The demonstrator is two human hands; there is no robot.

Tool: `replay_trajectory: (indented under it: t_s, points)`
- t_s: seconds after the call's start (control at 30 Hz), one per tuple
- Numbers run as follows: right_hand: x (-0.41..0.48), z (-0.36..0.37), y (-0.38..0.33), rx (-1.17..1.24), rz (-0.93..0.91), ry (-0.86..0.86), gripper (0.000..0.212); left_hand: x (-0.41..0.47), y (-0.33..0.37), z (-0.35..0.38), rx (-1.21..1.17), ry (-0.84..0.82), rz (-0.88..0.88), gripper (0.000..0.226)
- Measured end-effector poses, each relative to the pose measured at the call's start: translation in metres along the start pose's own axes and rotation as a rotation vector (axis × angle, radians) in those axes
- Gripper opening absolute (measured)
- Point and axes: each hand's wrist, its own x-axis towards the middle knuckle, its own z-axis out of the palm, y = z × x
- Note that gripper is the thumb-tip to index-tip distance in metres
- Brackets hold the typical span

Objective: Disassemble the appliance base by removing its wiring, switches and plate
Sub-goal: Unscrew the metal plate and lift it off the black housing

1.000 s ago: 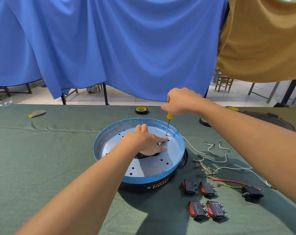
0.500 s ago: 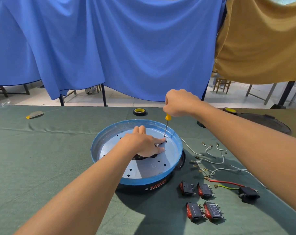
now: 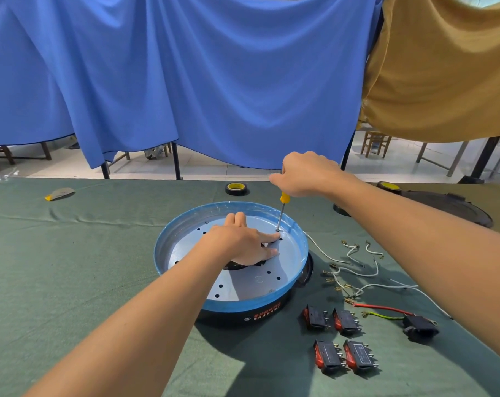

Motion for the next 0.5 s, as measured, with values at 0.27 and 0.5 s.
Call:
replay_trajectory:
  t_s: [0.27,0.5]
  points:
    - [-0.0015,0.0004,-0.0010,0.017,-0.008,0.001,0.020,-0.0014,0.0002,-0.0005,-0.005,0.002,-0.003,0.052]
    - [-0.0012,-0.0006,-0.0030,0.008,0.010,0.011,0.020,-0.0008,0.0004,0.0000,-0.005,0.004,-0.001,0.052]
